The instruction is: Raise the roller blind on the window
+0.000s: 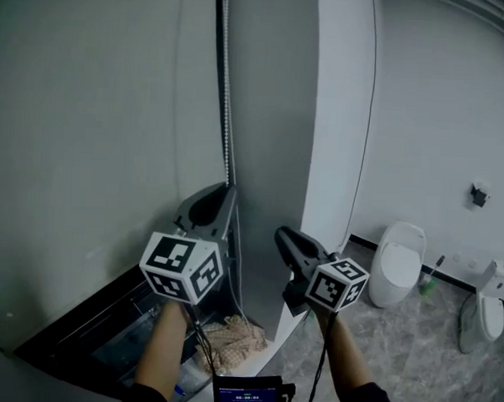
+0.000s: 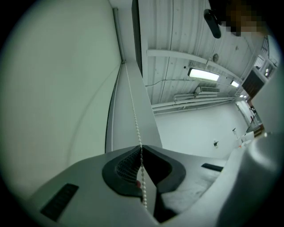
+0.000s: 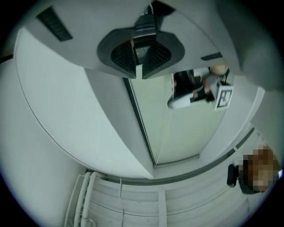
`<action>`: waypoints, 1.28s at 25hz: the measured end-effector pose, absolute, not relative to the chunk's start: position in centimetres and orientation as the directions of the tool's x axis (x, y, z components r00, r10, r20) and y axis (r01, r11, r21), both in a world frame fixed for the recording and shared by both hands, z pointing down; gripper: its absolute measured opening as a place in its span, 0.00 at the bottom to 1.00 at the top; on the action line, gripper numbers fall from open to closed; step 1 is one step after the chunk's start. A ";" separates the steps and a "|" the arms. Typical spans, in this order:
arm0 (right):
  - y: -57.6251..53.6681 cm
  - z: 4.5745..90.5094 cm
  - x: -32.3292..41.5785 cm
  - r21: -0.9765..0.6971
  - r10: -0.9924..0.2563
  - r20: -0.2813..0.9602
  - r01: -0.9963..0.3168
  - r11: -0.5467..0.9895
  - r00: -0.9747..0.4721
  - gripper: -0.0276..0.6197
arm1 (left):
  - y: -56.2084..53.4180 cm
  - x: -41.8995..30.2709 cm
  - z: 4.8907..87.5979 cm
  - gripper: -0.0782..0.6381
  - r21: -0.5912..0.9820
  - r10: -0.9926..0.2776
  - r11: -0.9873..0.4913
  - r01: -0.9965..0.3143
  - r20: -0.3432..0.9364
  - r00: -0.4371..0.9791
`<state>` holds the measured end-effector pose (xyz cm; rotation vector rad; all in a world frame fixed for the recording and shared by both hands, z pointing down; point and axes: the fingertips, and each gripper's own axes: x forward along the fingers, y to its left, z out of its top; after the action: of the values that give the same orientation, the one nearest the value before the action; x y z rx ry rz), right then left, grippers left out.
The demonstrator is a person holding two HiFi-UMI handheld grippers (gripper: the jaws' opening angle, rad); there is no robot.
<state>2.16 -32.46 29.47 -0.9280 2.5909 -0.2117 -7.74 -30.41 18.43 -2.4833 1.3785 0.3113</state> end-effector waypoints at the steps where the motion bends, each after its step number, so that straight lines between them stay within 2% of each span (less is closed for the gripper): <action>1: -32.7 27.4 2.3 -0.265 -0.618 -0.326 -0.559 0.786 -0.715 0.08 | -30.5 -7.8 20.0 0.13 -0.134 -0.799 -0.504 -0.853 -0.305 0.519; 6: -32.1 16.2 -0.3 -0.200 -0.449 -0.448 -0.402 0.893 -0.774 0.08 | -30.0 -7.0 26.8 0.13 -0.123 -0.824 -0.511 -0.851 -0.212 0.525; 9: -31.2 13.2 -3.7 -0.124 -0.364 -0.461 -0.347 0.929 -0.809 0.10 | -30.1 -6.6 31.8 0.13 -0.104 -0.827 -0.531 -0.841 -0.151 0.541; 12: -31.0 12.5 -6.7 -0.068 -0.338 -0.440 -0.345 0.936 -0.832 0.10 | -30.2 -6.7 34.9 0.13 -0.086 -0.828 -0.544 -0.835 -0.110 0.550; 16: -30.5 7.9 -6.0 -0.042 -0.372 -0.440 -0.394 0.918 -0.817 0.07 | -29.1 -5.7 31.0 0.13 -0.089 -0.835 -0.538 -0.838 -0.085 0.544; 22: -31.3 11.4 -5.8 0.010 -0.421 -0.432 -0.471 0.882 -0.797 0.07 | -28.6 -7.8 31.7 0.13 -0.092 -0.813 -0.534 -0.841 -0.220 0.540; 29: -31.8 19.8 -4.3 0.034 -0.504 -0.326 -0.542 0.840 -0.800 0.07 | -29.8 -7.7 21.3 0.13 -0.091 -0.737 -0.573 -0.814 -0.377 0.561; 32: -31.5 22.6 -3.9 -0.002 -0.529 -0.305 -0.555 0.832 -0.792 0.07 | -30.8 -7.0 16.4 0.13 -0.040 -0.687 -0.642 -0.765 -0.414 0.598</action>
<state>-3.93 -31.47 22.58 -0.8237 2.7198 0.1252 -6.96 -30.77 16.36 -2.6120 1.2041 0.5402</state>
